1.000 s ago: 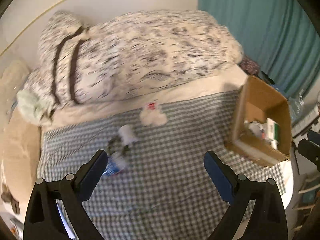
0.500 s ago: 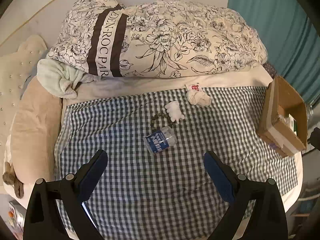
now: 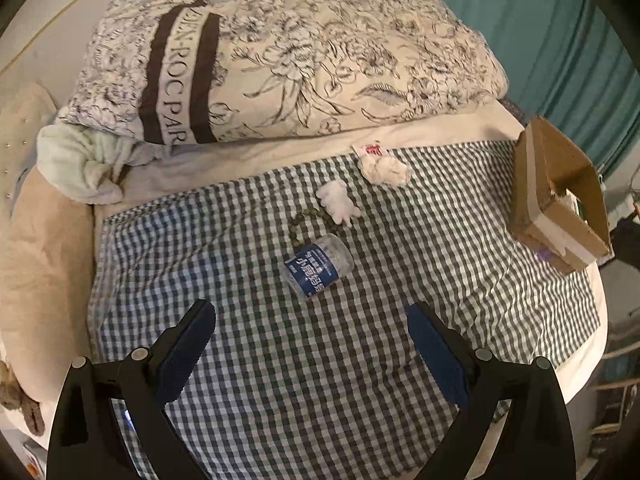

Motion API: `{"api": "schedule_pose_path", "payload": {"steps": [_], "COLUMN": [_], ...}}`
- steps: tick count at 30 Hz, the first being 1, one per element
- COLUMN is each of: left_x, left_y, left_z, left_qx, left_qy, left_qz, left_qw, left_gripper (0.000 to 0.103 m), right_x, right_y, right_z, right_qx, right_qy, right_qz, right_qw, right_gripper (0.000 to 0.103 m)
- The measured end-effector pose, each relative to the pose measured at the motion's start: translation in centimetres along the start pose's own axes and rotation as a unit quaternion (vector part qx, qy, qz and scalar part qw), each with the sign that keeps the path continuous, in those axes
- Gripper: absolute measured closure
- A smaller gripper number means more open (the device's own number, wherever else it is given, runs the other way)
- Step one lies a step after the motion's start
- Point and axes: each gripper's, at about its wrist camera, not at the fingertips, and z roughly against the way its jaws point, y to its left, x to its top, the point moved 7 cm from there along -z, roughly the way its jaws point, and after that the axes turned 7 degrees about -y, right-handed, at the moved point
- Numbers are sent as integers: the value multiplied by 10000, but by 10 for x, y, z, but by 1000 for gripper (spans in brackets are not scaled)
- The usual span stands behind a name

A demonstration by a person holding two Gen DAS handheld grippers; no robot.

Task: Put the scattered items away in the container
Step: 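Withdraw both tools from the box back over the remaining items, then grasp the dental floss container with the left tool while the right tool grasps the crumpled white tissue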

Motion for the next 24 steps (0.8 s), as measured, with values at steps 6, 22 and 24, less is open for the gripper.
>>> {"api": "schedule_pose_path", "payload": {"steps": [6,22,24], "left_x": [-2,-10,-12], "left_y": [1,-21,-23], "left_z": [-38,-172,-187], "left_qx": [16,-240,-279], "left_qy": [135,537,598], "left_qz": [-95,-1118,-1297], "left_qw": [9999,9920,9894], "left_gripper": [4,4,4], "right_x": [9,70,73], "right_y": [-1,-25,-23], "right_z": [-33,-198,-218], "right_qx": [191,215,206], "right_qy": [124,648,737], "right_qz": [127,365,407], "right_qw": [9997,9970,9962], "right_gripper": [0,0,0]}}
